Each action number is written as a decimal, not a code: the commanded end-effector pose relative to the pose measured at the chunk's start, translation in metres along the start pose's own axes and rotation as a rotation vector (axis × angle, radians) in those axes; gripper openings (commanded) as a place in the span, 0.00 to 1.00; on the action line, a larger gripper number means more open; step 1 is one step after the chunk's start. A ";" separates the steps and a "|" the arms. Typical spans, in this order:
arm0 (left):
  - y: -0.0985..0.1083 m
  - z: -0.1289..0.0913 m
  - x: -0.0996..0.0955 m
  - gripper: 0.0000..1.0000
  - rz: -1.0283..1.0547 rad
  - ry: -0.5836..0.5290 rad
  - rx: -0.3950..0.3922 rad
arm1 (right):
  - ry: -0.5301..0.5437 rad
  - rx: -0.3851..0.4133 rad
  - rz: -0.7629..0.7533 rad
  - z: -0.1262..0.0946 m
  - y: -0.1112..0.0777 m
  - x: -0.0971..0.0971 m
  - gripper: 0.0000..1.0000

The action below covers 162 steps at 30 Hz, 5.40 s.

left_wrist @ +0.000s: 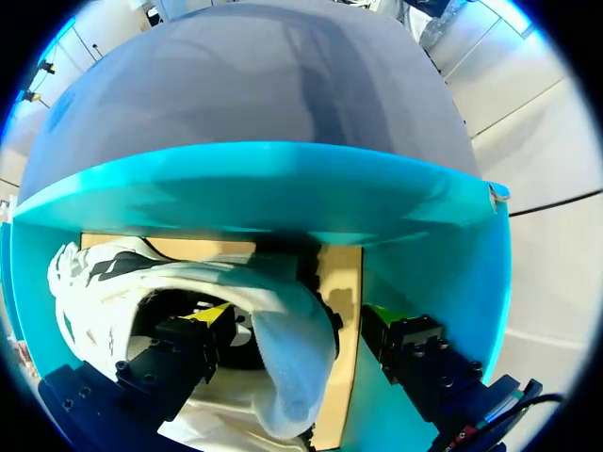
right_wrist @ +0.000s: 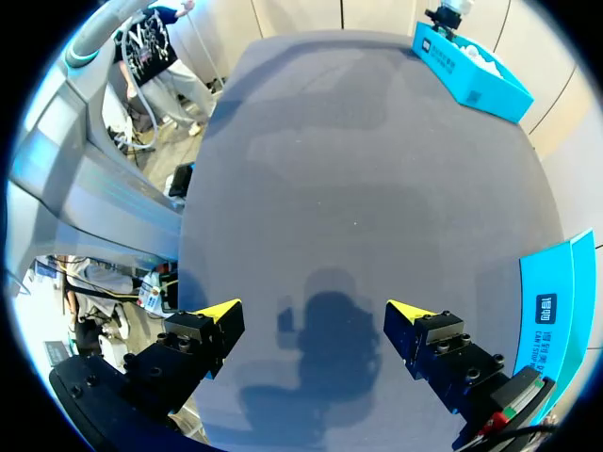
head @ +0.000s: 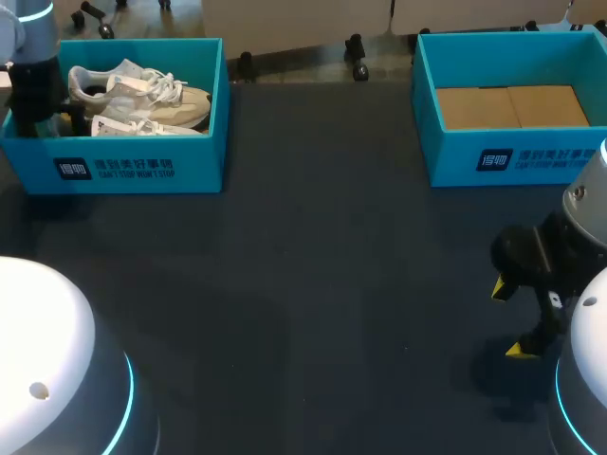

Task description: Take the shoe out of the shoebox, open the shoe tongue, remove and reinsert the insole, then place the shoe into the shoebox

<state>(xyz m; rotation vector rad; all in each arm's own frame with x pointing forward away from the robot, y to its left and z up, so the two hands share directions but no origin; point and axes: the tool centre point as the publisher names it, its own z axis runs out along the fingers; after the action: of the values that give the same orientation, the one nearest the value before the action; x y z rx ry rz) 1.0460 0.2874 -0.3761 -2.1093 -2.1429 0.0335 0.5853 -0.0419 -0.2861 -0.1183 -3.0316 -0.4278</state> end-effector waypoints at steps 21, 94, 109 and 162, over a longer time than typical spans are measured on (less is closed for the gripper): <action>-0.007 0.015 0.003 0.21 -0.006 0.028 0.000 | -0.001 0.001 -0.001 0.001 0.000 0.001 1.00; 0.008 -0.068 0.016 0.00 -0.145 -0.019 -0.027 | -0.001 0.001 -0.001 0.001 0.000 0.001 1.00; 0.013 -0.092 0.023 0.00 -0.185 -0.030 -0.035 | -0.001 0.001 -0.001 0.001 0.000 0.001 1.00; -0.162 -0.184 0.075 0.00 -0.112 0.020 -0.079 | -0.001 0.001 -0.001 0.001 0.000 0.001 1.00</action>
<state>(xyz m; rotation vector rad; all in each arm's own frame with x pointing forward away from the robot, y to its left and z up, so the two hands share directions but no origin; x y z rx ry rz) 0.9099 0.3445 -0.1709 -1.9943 -2.2631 -0.0330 0.5853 -0.0419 -0.2861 -0.1183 -3.0316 -0.4277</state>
